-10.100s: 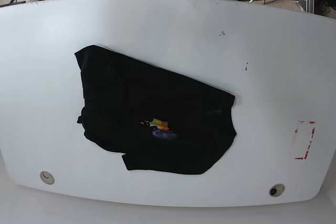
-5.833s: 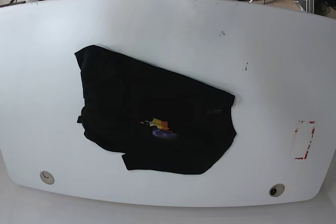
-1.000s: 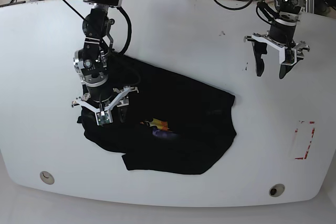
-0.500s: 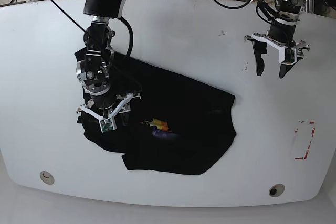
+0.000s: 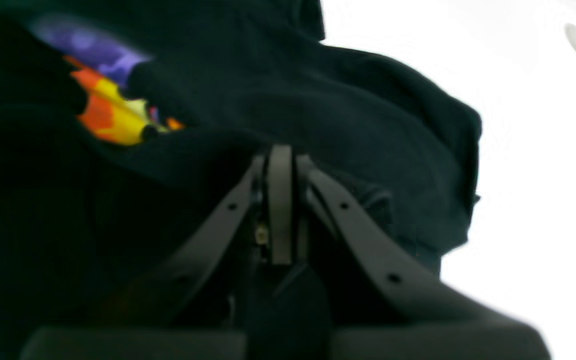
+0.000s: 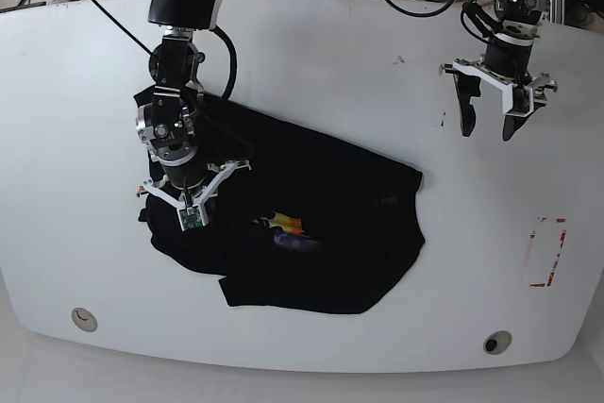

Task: Layout the t-shirt on the table in an organized manner, then fold the t-shirt properly
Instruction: 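Grasp the shirt edge with the right gripper and drag it outward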

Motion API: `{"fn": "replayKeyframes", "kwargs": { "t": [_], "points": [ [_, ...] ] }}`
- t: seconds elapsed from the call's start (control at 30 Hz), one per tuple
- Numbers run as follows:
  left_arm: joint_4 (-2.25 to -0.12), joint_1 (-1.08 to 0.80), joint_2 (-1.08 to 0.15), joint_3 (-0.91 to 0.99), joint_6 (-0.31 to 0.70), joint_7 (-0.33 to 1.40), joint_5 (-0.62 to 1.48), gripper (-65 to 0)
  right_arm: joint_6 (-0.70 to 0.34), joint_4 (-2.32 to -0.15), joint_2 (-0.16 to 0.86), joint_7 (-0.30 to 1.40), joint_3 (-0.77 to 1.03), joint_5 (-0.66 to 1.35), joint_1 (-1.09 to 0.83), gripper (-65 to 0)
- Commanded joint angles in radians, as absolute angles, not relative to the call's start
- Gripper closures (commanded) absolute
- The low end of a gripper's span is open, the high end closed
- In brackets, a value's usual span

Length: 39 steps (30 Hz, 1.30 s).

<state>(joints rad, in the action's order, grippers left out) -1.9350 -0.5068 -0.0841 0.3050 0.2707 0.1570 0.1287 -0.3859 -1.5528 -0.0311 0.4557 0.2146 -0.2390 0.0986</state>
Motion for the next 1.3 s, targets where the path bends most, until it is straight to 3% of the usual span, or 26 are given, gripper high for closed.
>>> {"fn": "replayKeyframes", "kwargs": {
  "t": [0.0,0.23,0.5,0.63,0.83,0.9,1.27],
  "points": [
    [-1.954,-0.507,-0.091,0.309,0.271,0.127,0.134,-37.9,-0.381,-1.633,-0.027,0.433,0.214,-0.232,0.082,0.0],
    [-1.954,-0.507,-0.091,0.309,0.271,0.127,0.134,-37.9,-0.404,-1.788,-0.036,0.435,0.208,-0.231,-0.031,0.0],
    [-1.954,-0.507,-0.091,0.309,0.271,0.127,0.134,-37.9,-0.414,-1.811,-0.053,0.435,0.214,-0.232,-0.070,-2.1],
    [-1.954,-0.507,-0.091,0.309,0.271,0.127,0.134,-37.9,-0.407,-1.794,-0.054,0.435,0.214,-0.232,-0.056,-17.4],
    [-1.952,-0.509,-0.091,0.309,0.271,0.127,0.133,-37.9,-0.406,-1.736,-0.058,0.433,0.249,-0.231,-0.010,-56.3],
    [-1.952,-0.509,-0.091,0.309,0.271,0.127,0.133,-37.9,-0.406,-1.721,-0.062,0.433,0.260,-0.231,0.005,-62.1],
    [-1.952,-0.509,-0.088,0.309,0.271,0.127,0.071,-37.9,-0.414,-1.586,-0.071,0.433,0.292,-0.186,0.073,-63.4]
  ]
}}
